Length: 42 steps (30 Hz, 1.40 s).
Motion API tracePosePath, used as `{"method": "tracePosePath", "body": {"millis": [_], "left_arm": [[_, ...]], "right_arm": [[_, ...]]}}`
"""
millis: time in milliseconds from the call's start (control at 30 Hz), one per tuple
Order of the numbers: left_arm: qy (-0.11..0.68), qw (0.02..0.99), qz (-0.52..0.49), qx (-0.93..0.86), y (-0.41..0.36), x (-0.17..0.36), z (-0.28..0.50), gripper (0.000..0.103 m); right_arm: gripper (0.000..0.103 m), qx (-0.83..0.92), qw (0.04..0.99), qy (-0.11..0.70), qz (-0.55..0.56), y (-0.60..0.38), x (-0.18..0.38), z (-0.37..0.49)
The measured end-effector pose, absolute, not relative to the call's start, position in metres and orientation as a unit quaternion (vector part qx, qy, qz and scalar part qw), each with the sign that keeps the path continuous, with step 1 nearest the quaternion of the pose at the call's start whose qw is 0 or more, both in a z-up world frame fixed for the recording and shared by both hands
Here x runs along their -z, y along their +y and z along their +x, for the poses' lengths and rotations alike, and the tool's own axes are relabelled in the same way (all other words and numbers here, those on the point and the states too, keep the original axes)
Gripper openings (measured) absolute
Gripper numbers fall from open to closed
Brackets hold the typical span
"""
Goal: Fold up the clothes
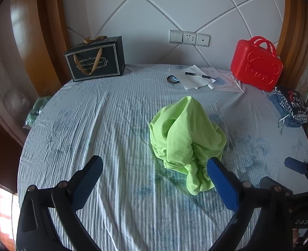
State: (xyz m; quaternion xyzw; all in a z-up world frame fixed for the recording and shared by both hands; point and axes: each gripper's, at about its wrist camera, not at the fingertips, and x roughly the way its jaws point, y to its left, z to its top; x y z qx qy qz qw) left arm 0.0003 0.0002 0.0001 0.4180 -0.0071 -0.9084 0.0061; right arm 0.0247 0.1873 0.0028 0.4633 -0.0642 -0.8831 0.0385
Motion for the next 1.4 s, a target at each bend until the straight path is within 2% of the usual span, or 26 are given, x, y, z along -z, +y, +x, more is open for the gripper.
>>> {"method": "tracePosePath", "body": {"millis": [1400], "left_arm": [[-0.005,-0.008,0.446,0.895,-0.005,0.014,-0.005,0.101]], "right_arm": [[0.103,0.891,0.006,-0.050,0.452,0.178,-0.003,0.019]]}}
